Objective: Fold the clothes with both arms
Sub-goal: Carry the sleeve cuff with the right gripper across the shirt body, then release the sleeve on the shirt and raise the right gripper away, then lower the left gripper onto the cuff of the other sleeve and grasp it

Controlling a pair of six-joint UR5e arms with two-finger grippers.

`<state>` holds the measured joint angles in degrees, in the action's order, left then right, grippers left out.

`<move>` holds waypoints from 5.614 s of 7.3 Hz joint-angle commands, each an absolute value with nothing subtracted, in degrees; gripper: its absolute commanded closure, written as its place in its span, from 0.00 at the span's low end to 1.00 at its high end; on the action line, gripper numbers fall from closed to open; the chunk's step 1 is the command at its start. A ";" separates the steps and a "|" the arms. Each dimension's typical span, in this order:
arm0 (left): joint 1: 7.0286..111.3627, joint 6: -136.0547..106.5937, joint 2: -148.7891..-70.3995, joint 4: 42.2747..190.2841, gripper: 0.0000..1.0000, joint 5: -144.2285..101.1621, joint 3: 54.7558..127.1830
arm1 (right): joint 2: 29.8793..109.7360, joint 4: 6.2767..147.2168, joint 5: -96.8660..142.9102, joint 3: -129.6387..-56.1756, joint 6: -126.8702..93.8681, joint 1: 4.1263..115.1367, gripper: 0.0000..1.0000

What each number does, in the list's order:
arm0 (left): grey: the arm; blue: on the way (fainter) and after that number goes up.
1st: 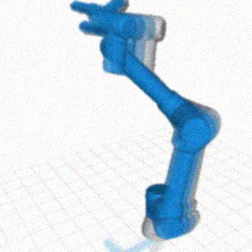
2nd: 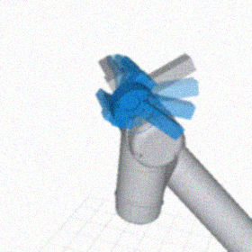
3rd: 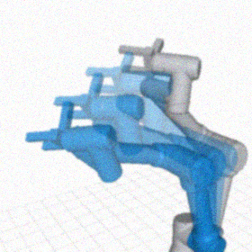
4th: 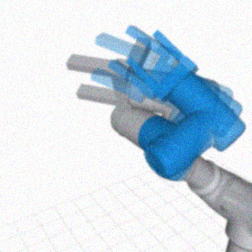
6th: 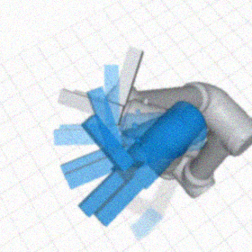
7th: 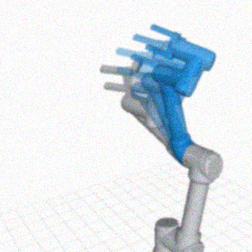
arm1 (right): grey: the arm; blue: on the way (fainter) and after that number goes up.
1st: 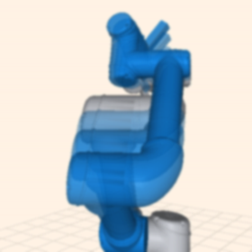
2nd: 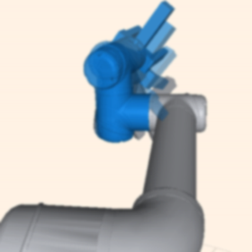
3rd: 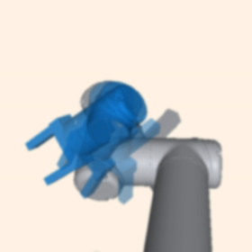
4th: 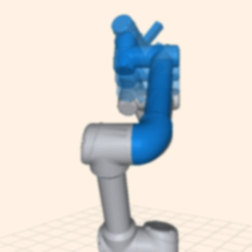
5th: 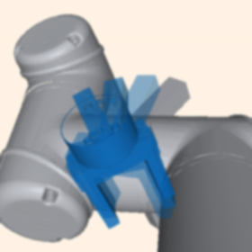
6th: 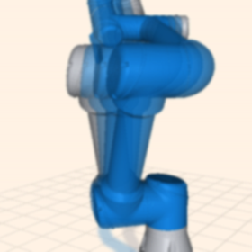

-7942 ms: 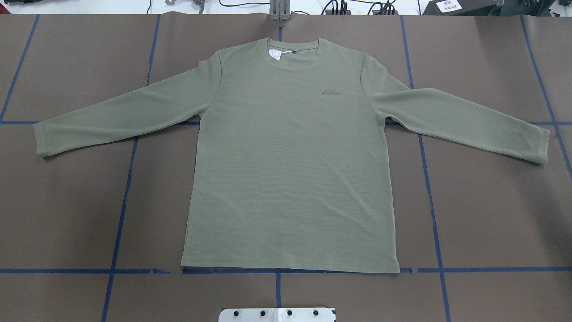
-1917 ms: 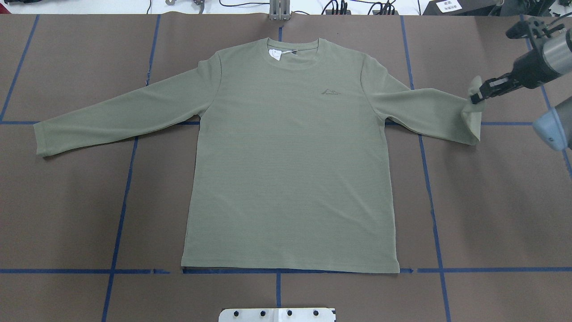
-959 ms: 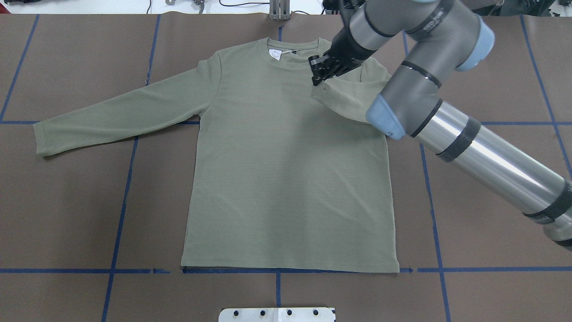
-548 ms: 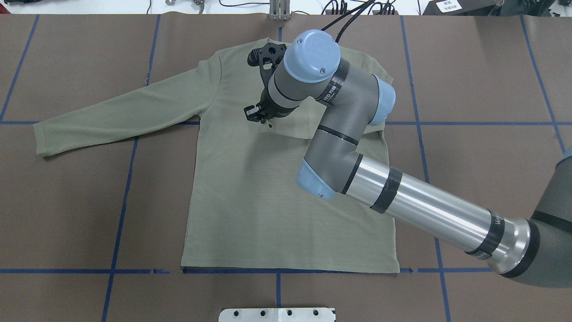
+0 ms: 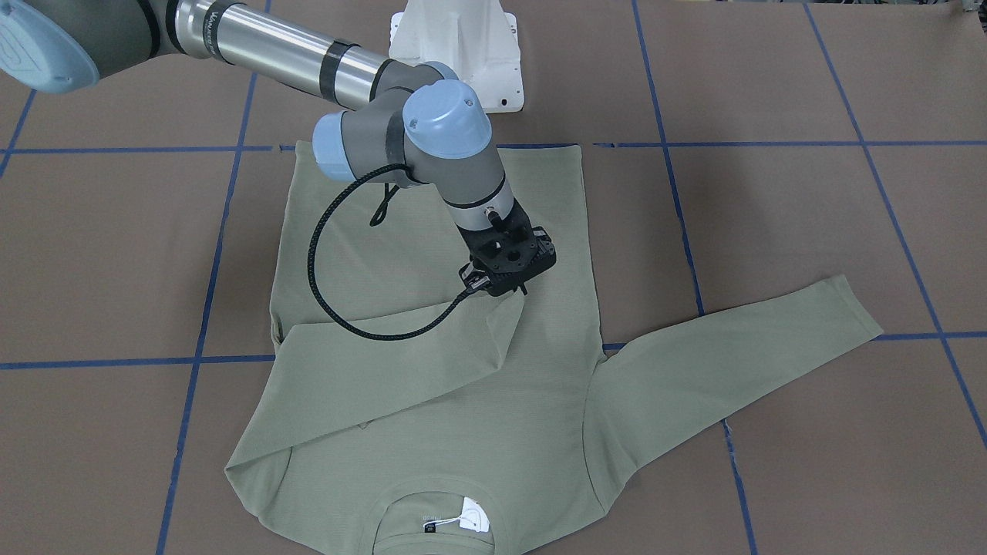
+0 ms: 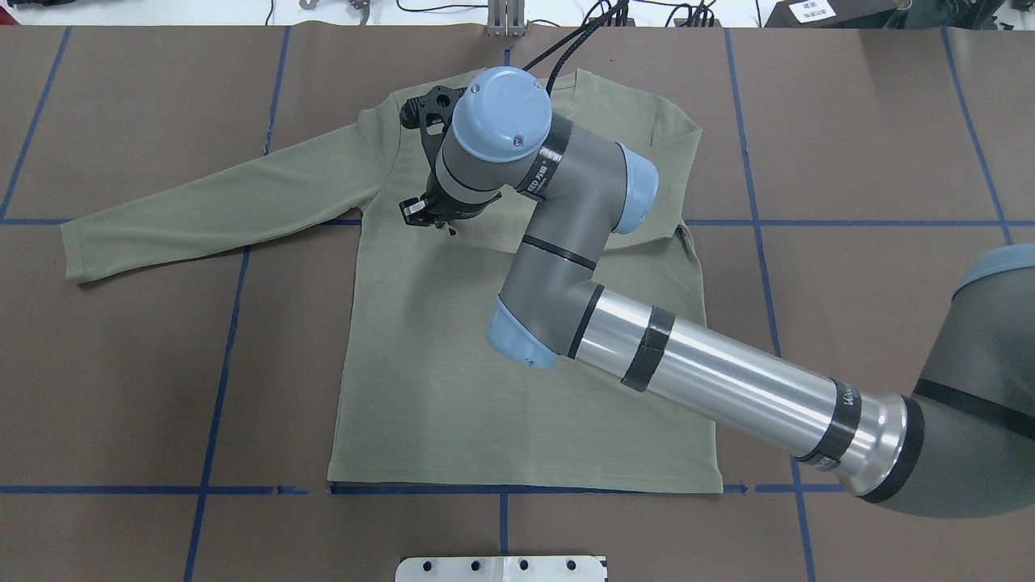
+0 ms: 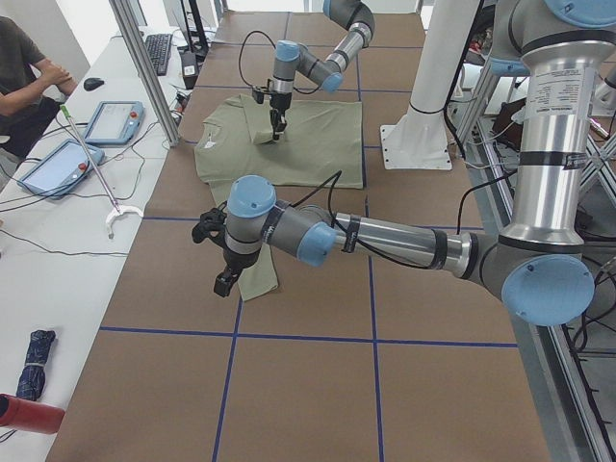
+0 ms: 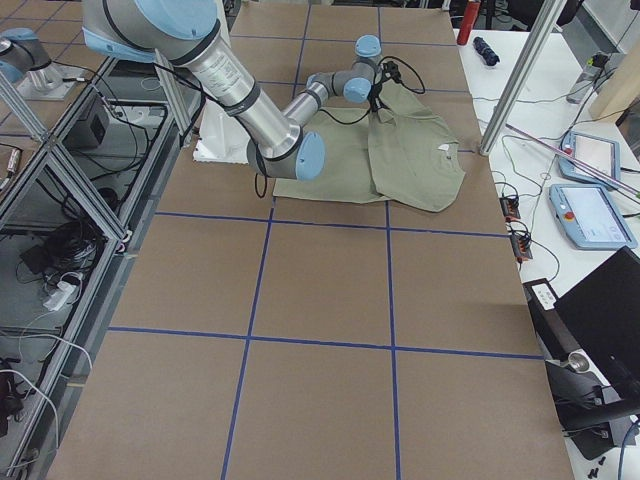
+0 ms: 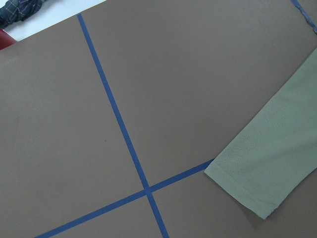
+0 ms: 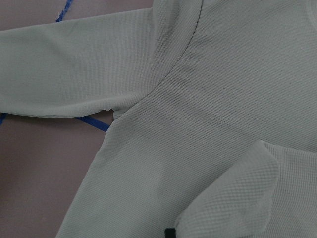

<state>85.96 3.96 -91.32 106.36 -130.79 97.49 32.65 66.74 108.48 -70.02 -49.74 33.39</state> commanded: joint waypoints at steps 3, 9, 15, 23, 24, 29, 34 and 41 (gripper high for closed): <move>85.96 3.96 -91.41 106.44 0.00 -130.69 97.38 | 27.36 65.39 100.06 -65.86 -52.81 28.32 0.00; 82.47 -14.51 -92.11 112.63 0.00 -130.69 95.11 | 27.59 80.86 107.17 -70.81 -59.15 32.49 0.00; 64.79 -48.84 -87.75 136.00 0.00 -115.93 90.36 | 51.88 107.47 121.10 -101.54 -48.82 52.53 0.00; 57.57 -58.36 -92.02 141.86 0.00 -108.46 79.28 | 59.15 114.96 125.68 -109.42 -38.85 57.48 0.00; 57.39 -58.36 -92.02 141.86 0.00 -108.37 79.19 | 59.15 114.96 125.68 -109.42 -38.85 57.48 0.00; 56.25 -58.53 -92.02 141.86 0.00 -108.37 78.40 | 59.15 114.96 125.68 -109.42 -38.94 57.39 0.00; 56.16 -58.71 -91.85 141.86 0.00 -108.37 77.87 | 59.06 114.96 125.68 -109.42 -38.94 57.39 0.00; 56.16 -61.08 -91.93 141.86 0.28 -108.72 78.05 | 59.06 114.96 125.60 -110.04 -38.94 57.39 0.00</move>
